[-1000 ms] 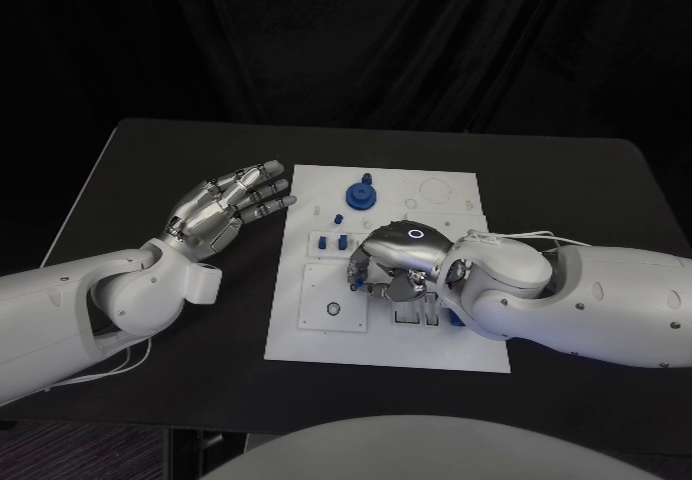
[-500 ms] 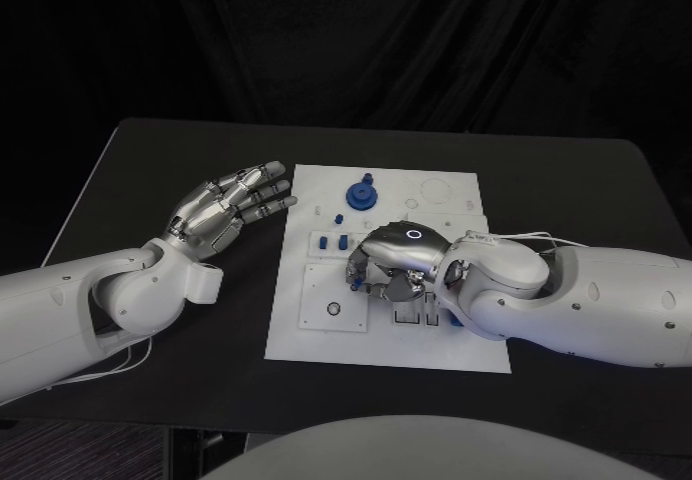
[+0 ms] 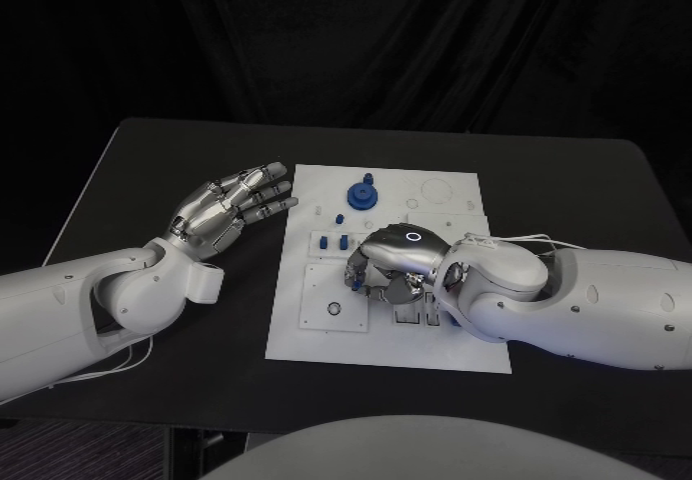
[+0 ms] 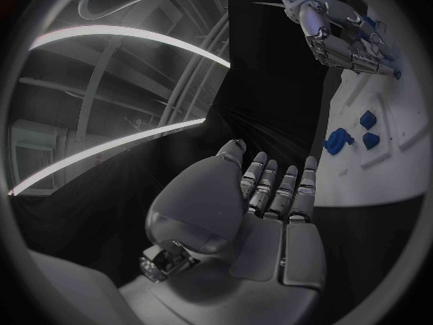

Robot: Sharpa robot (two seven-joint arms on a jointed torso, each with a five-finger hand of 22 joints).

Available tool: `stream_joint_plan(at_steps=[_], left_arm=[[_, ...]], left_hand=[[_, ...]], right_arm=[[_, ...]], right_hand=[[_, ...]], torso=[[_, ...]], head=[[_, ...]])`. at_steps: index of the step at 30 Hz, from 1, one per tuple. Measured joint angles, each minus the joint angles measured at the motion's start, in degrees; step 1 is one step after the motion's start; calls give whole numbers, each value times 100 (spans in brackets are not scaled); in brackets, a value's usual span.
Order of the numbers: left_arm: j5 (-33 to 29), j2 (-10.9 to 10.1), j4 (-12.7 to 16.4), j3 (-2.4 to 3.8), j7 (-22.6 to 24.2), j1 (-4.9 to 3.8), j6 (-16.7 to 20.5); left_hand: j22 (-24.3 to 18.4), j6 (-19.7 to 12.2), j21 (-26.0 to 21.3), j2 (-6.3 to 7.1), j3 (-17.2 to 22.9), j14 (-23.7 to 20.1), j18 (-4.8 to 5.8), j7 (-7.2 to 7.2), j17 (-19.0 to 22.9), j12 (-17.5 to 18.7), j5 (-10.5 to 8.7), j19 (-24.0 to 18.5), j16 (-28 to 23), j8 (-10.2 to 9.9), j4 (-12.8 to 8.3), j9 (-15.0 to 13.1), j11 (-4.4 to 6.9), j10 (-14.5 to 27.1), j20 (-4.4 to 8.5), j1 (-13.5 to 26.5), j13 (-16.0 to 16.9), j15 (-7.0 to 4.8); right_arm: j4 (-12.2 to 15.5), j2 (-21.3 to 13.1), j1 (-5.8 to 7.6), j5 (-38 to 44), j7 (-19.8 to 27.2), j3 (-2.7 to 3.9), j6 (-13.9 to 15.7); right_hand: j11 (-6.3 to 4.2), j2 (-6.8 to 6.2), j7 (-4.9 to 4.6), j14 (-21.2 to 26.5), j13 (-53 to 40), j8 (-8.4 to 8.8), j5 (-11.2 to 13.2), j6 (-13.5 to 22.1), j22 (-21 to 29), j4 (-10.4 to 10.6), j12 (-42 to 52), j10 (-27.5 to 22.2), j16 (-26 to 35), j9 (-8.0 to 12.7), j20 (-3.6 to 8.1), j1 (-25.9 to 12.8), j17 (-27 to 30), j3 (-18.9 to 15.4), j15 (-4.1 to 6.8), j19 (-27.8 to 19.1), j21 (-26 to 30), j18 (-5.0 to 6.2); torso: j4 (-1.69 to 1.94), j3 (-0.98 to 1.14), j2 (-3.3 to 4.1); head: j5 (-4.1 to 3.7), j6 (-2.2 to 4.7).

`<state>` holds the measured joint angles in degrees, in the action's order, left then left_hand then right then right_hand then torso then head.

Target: Assemble the parts on the task board

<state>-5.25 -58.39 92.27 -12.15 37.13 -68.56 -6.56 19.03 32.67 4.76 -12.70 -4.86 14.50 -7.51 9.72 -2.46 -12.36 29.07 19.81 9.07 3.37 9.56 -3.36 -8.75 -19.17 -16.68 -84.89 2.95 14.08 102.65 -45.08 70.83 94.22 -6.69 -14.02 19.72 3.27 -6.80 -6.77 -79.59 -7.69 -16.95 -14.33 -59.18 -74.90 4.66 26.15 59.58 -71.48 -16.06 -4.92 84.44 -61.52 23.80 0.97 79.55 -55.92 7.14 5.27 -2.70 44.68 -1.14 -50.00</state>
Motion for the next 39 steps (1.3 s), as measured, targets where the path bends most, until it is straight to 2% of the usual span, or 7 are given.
stream_joint_plan(at_steps=[20, 21, 23, 33, 39], left_arm=[[0, 18, -29, 0, -61, 6, -24], [0, 18, -30, 0, -64, 7, -26], [0, 19, -34, 0, -71, 8, -29], [0, 19, -48, 0, -96, 11, -35], [0, 23, -55, 0, -113, 12, -38]], left_hand=[[-4, 0, 0, 0, 15, -16, 0, 0, 0, 0, 0, 0, 0, 0, -15, 0, 1, 1, 0, 0, 0, -17], [-4, 0, 0, 0, 15, -16, 0, 0, 0, 0, 0, 0, 0, 0, -15, 0, 1, 1, 0, 0, 0, -17], [-4, 0, 0, 0, 15, -16, 0, 0, 0, 0, 0, 0, 0, 0, -15, 0, 1, 1, 0, 0, 0, -16], [-11, 0, 0, -24, 31, -37, 0, 0, 0, 0, 0, 0, 0, 0, 1, 0, 0, 43, 0, 24, 0, 4], [-12, 0, 0, -24, 31, -37, 0, 0, 0, 0, 0, 0, 0, 0, 1, 0, 1, 44, 0, 24, 0, 4]], right_arm=[[-5, -8, -10, 0, 7, -4, 55], [-3, -9, -11, 0, 7, -4, 57], [-1, -10, -13, 0, 7, -4, 63], [11, -17, -20, 1, 8, -9, 83], [11, -21, -22, 1, 8, -9, 86]], right_hand=[[9, 18, 4, -41, -6, -11, 1, 6, -4, -17, -1, 10, -68, -26, -1, 19, -88, -17, 0, 42, -115, 0], [9, 18, -1, -41, -6, -11, 1, 0, -4, -17, -4, 31, -68, -27, -1, 19, -88, -17, 0, 42, -134, -4], [0, 18, -12, -41, -10, -11, 1, -10, -4, -17, -4, 40, -68, -31, -1, 19, -88, -17, 0, 42, -134, -95], [-21, 22, 18, -42, -15, -6, 2, -41, -4, -18, -37, 62, -107, -82, -3, 14, -121, -18, 2, 44, -195, -91], [-21, 73, 19, -61, -15, -30, 17, -41, -3, -25, -37, 62, -107, -91, 1, -40, -144, -25, 20, 83, -239, -90]], torso=[[2, 0, 0], [3, 0, 0], [3, -1, 0], [3, -2, 0], [3, -2, 0]], head=[[6, 0], [7, 0], [7, 0], [-4, 0], [-3, 0]])
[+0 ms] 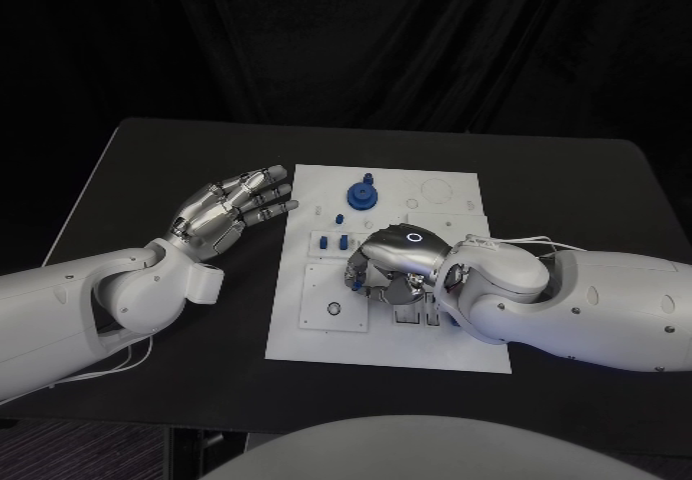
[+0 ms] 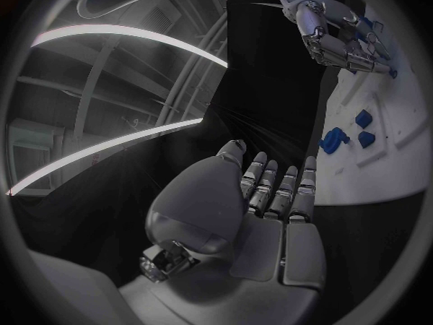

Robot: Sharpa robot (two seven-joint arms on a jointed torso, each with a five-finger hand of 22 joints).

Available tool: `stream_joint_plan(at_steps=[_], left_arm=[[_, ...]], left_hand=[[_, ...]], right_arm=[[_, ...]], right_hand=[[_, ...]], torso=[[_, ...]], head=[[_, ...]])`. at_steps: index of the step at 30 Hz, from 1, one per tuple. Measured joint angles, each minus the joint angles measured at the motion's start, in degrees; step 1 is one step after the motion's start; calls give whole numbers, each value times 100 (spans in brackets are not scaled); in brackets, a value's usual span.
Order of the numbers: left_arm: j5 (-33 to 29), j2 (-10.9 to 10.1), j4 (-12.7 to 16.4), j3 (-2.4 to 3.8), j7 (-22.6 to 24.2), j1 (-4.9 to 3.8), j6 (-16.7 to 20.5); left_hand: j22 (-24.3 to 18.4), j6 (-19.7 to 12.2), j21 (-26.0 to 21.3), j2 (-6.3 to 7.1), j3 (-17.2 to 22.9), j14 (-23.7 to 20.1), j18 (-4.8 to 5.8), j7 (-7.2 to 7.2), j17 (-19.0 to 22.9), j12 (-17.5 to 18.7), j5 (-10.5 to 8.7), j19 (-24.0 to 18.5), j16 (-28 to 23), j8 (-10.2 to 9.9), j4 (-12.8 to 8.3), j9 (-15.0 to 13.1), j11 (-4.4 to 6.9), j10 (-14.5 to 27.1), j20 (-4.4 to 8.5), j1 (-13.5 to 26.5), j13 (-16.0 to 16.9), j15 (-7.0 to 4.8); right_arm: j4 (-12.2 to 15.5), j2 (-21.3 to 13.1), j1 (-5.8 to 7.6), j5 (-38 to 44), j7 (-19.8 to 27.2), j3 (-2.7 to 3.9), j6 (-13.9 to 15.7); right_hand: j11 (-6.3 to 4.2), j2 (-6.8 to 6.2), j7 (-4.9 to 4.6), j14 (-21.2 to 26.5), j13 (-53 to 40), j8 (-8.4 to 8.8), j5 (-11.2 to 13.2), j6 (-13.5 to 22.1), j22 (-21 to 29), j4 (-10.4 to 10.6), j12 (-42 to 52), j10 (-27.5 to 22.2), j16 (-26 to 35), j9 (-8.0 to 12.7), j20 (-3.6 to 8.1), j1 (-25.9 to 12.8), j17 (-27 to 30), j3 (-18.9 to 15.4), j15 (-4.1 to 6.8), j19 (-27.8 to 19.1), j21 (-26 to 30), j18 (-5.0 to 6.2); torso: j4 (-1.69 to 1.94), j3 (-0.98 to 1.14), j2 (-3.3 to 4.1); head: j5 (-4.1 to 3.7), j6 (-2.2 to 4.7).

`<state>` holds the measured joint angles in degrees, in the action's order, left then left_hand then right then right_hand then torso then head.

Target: Assemble the parts on the task board

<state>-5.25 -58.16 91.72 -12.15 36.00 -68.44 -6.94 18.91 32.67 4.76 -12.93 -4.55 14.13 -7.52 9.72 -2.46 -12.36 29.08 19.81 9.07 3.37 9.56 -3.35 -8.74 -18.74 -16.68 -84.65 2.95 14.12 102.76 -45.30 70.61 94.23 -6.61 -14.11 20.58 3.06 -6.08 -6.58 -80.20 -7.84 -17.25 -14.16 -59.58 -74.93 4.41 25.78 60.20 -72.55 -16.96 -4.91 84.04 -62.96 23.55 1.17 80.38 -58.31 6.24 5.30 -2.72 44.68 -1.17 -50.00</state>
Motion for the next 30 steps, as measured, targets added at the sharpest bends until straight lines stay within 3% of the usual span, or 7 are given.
stream_joint_plan(at_steps=[23, 30], left_arm=[[0, 5, -10, 0, -68, 2, -15], [0, 7, -14, 0, -90, 3, -24]], left_hand=[[-12, 0, 0, -23, 32, 0, 50, 0, 0, 0, 0, 0, 0, 0, 32, 0, 0, 0, 0, 23, 0, 0], [-12, 0, 0, -46, 31, 0, 48, 0, 0, 0, 0, 0, 0, 0, 32, 0, 0, 0, 0, 46, 0, 0]], right_arm=[[-4, -12, -11, -12, 3, -5, 133], [17, -13, -16, -103, 18, -5, 213]], right_hand=[[-39, 27, 28, -98, 12, -29, -24, -27, 1, -9, -92, 165, -89, -15, 41, -30, -109, -9, 26, 81, -275, 1], [-35, 28, 28, -119, 13, -29, -68, -27, 1, -40, -99, 175, -89, -15, 40, -29, -122, 9, 46, 81, -293, 1]], torso=[[1, -1, 3], [0, -1, 2]], head=[[9, 0], [46, 0]])
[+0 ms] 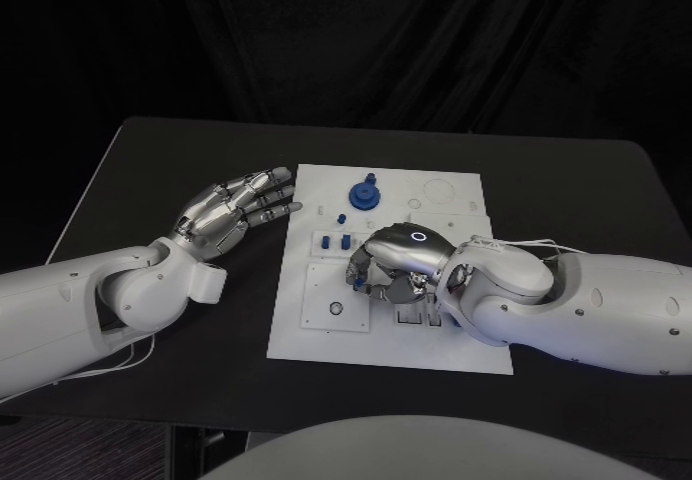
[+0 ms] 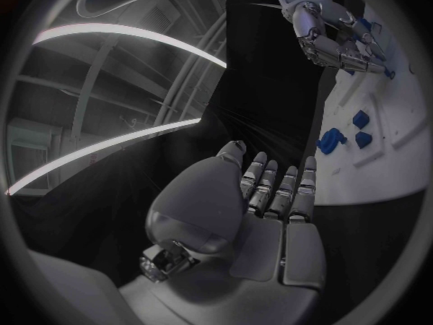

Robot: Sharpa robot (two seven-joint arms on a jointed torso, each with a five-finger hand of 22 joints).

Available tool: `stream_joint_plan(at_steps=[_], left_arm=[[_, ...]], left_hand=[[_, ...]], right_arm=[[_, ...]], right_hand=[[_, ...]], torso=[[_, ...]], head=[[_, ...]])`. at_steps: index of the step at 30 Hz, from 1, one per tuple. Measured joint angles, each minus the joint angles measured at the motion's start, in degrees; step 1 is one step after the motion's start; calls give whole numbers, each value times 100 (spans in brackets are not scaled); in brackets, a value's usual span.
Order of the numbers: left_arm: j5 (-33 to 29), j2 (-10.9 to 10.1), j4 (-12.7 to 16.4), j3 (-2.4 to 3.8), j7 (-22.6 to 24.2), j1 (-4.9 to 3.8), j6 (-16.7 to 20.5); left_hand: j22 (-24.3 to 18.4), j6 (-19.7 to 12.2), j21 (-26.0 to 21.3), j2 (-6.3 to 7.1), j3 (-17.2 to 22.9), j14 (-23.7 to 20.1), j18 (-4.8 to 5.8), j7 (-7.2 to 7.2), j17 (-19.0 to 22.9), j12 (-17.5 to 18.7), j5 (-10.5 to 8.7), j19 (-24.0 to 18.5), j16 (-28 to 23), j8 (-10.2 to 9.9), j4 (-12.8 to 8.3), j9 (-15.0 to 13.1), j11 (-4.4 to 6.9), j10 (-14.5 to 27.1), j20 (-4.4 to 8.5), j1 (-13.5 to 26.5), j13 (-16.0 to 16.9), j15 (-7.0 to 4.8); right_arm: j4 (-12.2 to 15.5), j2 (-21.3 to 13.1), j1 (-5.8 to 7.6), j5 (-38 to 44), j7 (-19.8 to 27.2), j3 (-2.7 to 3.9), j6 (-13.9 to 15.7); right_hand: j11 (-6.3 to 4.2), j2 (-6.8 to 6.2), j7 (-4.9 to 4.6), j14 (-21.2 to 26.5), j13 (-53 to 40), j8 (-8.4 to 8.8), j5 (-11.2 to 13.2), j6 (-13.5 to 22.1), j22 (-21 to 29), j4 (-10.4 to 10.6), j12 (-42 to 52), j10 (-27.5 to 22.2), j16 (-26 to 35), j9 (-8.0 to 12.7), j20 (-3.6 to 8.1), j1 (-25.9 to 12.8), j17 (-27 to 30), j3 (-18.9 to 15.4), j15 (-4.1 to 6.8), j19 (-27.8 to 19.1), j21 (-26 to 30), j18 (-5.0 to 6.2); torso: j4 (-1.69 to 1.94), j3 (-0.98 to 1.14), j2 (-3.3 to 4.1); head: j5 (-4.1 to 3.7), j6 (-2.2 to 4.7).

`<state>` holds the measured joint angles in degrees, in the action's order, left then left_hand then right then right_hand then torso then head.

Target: Assemble the parts on the task board

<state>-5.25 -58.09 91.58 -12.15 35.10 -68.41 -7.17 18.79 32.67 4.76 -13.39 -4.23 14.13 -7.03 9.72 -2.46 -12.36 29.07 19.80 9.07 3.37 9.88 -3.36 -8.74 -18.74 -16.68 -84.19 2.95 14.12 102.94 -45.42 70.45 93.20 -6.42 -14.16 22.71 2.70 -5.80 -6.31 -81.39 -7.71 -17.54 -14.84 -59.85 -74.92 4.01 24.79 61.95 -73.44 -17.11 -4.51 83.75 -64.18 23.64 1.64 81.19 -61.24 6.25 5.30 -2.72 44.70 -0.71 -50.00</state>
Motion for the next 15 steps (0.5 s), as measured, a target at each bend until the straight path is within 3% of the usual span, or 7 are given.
stream_joint_plan(at_steps=[15], left_arm=[[0, 18, -24, 0, -44, 1, -12]], left_hand=[[-6, 0, 0, 0, 16, 0, -2, 0, 0, 0, 0, 0, 0, 0, 16, 0, 0, 0, 0, 0, 0, 0]], right_arm=[[-18, -11, -3, -269, 2, 0, 14]], right_hand=[[15, 47, -6, 0, -3, 13, 2, 8, 0, -72, -75, 48, 0, 0, 0, 49, 70, 55, 0, 0, 32, 0]], torso=[[0, 2, 1]], head=[[21, 0]])
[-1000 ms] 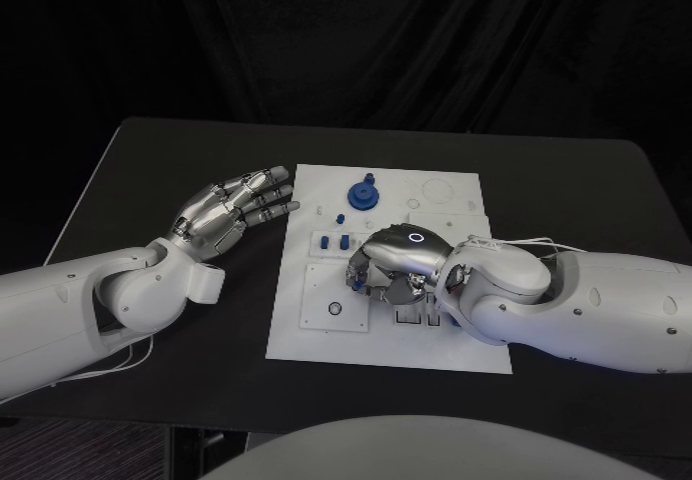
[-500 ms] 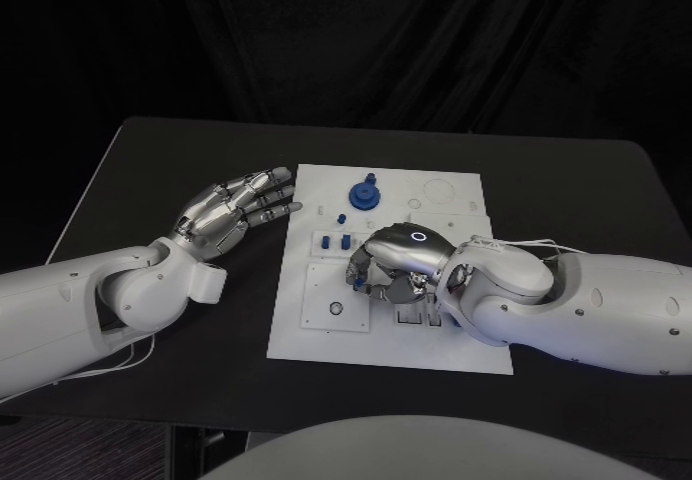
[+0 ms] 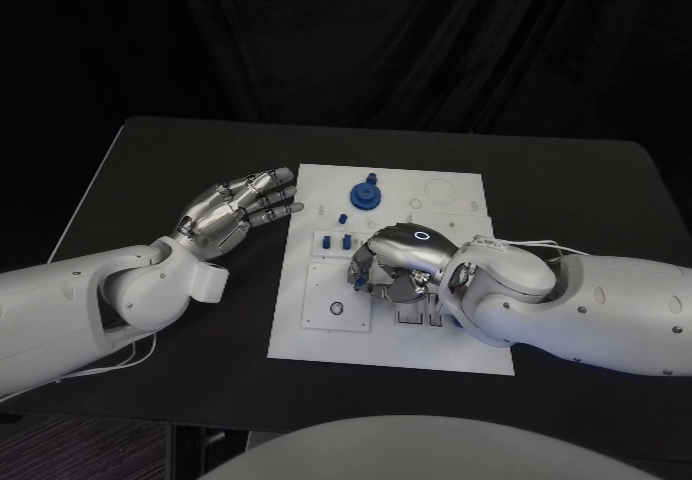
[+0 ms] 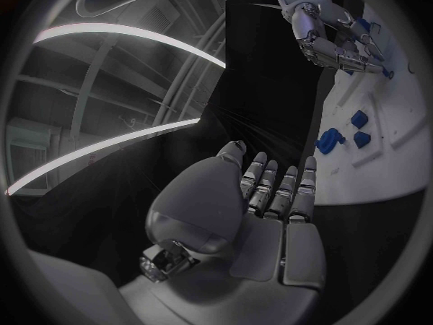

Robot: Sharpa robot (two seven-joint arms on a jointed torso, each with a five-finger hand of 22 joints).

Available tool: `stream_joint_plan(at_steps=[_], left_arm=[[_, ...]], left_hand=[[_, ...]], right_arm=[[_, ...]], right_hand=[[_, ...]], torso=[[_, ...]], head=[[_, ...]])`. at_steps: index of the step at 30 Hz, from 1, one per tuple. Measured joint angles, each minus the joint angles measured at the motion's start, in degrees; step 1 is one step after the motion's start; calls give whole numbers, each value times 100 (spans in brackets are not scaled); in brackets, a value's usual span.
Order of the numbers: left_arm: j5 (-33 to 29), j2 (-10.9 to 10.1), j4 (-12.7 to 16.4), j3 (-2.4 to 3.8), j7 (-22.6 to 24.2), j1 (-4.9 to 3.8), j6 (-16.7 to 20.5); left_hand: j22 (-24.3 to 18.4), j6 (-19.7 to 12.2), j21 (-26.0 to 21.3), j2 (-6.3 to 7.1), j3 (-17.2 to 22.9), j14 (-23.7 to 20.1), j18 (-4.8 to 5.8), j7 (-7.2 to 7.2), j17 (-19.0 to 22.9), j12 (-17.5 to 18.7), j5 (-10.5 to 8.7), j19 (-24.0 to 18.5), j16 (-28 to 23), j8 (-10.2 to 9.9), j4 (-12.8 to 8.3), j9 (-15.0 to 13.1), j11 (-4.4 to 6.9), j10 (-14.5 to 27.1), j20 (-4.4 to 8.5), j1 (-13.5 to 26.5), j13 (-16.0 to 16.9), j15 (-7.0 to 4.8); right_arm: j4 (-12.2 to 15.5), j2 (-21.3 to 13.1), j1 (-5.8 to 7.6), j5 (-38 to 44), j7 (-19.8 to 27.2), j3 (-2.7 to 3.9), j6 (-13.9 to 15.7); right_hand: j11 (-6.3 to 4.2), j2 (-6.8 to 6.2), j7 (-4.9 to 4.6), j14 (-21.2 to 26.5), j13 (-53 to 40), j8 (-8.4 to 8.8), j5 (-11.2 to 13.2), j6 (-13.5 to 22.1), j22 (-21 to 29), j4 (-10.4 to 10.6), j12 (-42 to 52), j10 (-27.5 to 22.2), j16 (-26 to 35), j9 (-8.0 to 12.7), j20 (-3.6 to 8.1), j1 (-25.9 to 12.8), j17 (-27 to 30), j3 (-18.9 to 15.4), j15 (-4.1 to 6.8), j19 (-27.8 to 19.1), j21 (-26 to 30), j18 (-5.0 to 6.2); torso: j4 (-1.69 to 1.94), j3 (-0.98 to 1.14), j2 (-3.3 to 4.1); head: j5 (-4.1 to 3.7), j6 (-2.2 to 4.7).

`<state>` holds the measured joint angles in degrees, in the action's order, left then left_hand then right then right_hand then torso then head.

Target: Assemble the parts on the task board

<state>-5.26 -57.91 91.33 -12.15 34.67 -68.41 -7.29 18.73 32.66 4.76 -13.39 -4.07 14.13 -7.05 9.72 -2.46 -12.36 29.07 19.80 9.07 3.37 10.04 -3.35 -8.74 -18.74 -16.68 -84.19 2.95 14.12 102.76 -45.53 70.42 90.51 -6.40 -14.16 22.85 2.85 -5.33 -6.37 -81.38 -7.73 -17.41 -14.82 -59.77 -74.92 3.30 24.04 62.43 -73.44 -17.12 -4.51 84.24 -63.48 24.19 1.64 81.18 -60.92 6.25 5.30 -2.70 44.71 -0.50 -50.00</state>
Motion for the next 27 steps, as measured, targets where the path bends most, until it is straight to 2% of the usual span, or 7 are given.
stream_joint_plan(at_steps=[6, 11, 27], left_arm=[[0, 16, -21, 0, -14, 4, -10], [0, 18, -38, 0, -22, 9, -15], [0, 28, -68, 0, -49, 15, -32]], left_hand=[[0, 0, 0, 0, 27, 0, 0, 0, 0, 0, 0, 0, 0, 0, 5, 0, -19, -20, 0, 0, 2, 0], [0, 0, 0, -22, 32, 0, 0, 0, 0, -27, 0, 0, 0, 0, -1, 0, -35, -36, 0, 22, 9, 0], [-5, 0, 0, -22, 32, 0, -1, 0, 0, -27, 0, 0, 0, 0, -1, 0, -35, -36, 0, 22, 8, 0]], right_arm=[[-45, 18, -10, -44, -4, 0, -25], [-58, 18, -28, -67, -8, 0, -71], [-47, -2, -37, -88, -12, 6, -115]], right_hand=[[2, 31, 0, 0, 15, 1, 5, 1, 0, -79, -60, 0, 51, -4, 0, 76, 55, 79, 0, 0, 41, 0], [18, 37, -5, 0, 16, 28, 5, 25, 0, -70, -114, 15, 89, -202, 0, 82, 85, 105, 0, 0, 76, 0], [23, 30, 6, 22, 16, 39, 50, 46, 1, -37, -146, 21, 89, -234, 0, 84, 102, 104, -22, 0, 76, 0]], torso=[[1, -2, -4], [0, -3, -7], [3, -3, -4]], head=[[29, 0], [42, 0], [67, 0]])
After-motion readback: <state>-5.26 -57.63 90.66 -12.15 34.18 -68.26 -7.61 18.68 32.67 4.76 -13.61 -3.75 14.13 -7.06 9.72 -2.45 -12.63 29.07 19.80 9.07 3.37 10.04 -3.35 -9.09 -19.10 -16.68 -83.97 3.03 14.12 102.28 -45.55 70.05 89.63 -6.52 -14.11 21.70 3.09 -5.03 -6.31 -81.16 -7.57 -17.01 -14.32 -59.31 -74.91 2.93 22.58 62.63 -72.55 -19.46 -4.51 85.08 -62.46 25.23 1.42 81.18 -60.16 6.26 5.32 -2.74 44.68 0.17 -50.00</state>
